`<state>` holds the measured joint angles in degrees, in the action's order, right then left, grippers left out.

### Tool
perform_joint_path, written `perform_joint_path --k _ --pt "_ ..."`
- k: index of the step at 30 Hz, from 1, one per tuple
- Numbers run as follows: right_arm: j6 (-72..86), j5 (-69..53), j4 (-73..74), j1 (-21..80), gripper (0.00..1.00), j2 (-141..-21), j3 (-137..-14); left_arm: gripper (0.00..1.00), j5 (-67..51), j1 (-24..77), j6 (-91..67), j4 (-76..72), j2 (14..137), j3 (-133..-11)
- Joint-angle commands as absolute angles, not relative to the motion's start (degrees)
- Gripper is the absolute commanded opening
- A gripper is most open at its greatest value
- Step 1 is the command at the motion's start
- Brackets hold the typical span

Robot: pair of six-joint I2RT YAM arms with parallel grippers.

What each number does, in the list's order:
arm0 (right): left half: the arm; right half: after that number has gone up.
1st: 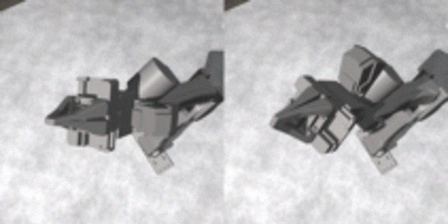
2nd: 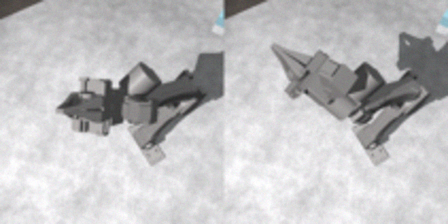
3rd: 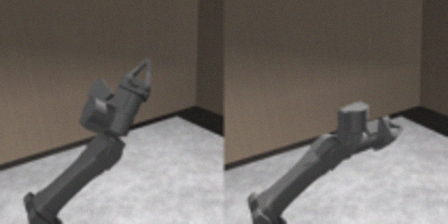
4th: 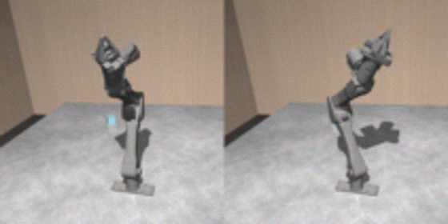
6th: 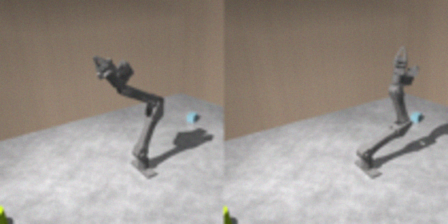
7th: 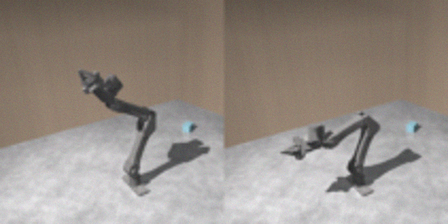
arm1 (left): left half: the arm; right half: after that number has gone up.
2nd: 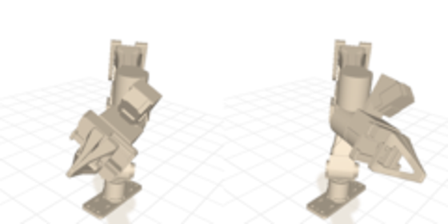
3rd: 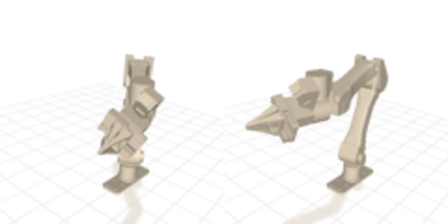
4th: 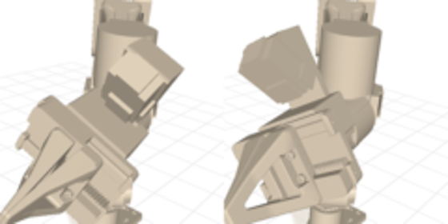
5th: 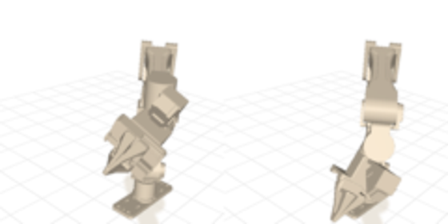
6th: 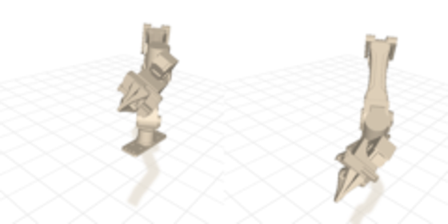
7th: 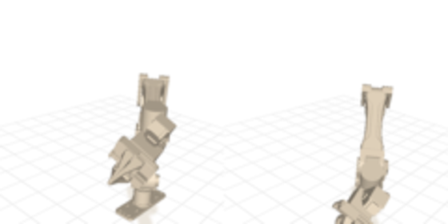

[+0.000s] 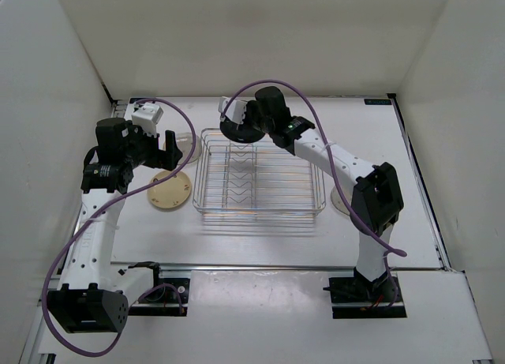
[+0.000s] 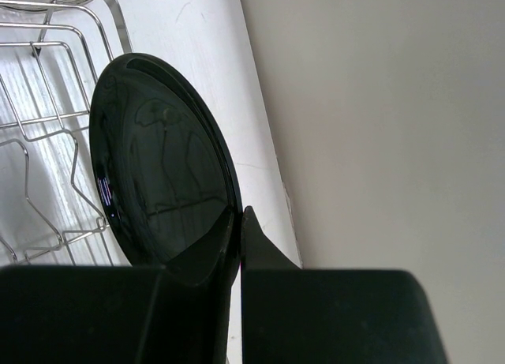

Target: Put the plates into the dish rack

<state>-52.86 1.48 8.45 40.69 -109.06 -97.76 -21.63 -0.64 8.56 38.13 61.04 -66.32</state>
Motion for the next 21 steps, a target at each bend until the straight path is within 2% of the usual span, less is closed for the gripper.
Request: perform_joint_path --k 1,21 --pt "-52.12 1.05 4.48 40.96 0.00 -108.72 -98.79 1.00 -22.85 -0.97 9.32 37.79 60.47 -66.18" --pt "-57.74 -0.62 1.58 41.48 0.00 -109.25 -94.75 1.00 -22.85 -1.49 9.32 37.79 59.94 -65.65"
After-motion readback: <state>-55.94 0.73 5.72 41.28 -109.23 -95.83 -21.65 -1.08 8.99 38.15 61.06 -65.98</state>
